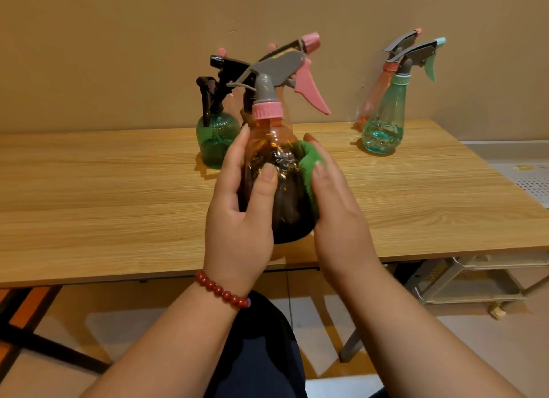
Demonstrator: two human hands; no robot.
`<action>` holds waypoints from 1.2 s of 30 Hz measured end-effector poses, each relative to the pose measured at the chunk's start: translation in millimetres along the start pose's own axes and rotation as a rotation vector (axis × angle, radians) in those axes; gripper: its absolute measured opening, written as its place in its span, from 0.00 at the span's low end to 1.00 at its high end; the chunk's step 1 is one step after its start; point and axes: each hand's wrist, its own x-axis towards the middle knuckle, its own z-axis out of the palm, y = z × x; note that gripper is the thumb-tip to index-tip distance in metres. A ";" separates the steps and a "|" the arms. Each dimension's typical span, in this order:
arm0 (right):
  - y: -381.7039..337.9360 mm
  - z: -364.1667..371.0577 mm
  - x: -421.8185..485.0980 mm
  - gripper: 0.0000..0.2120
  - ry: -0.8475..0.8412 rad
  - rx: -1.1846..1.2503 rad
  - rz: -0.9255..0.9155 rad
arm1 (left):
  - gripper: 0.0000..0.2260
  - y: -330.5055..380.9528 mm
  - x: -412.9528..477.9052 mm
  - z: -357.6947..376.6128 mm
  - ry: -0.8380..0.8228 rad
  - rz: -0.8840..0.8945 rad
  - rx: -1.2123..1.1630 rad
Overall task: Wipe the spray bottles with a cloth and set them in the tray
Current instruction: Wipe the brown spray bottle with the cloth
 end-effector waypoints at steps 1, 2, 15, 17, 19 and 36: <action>-3.7 -2.2 5.1 0.14 0.010 -0.001 0.016 | 0.20 -0.8 -1.2 0.3 -0.007 -0.009 -0.011; -5.0 -3.8 8.7 0.13 0.008 -0.026 0.012 | 0.20 -1.4 -2.1 0.4 -0.007 -0.016 -0.026; 15.2 1.9 -12.7 0.16 0.038 0.110 0.058 | 0.15 1.7 -1.5 5.4 0.139 0.001 0.183; 14.1 -0.1 -12.2 0.19 0.056 0.062 0.020 | 0.17 3.3 -1.4 6.8 0.149 0.020 0.228; 10.8 0.6 -12.6 0.22 0.041 0.003 -0.021 | 0.18 4.4 -0.3 7.0 0.104 0.019 0.182; 9.4 0.7 -4.5 0.23 -0.119 -0.129 -0.039 | 0.18 -0.3 -5.9 -3.4 0.088 -0.089 0.027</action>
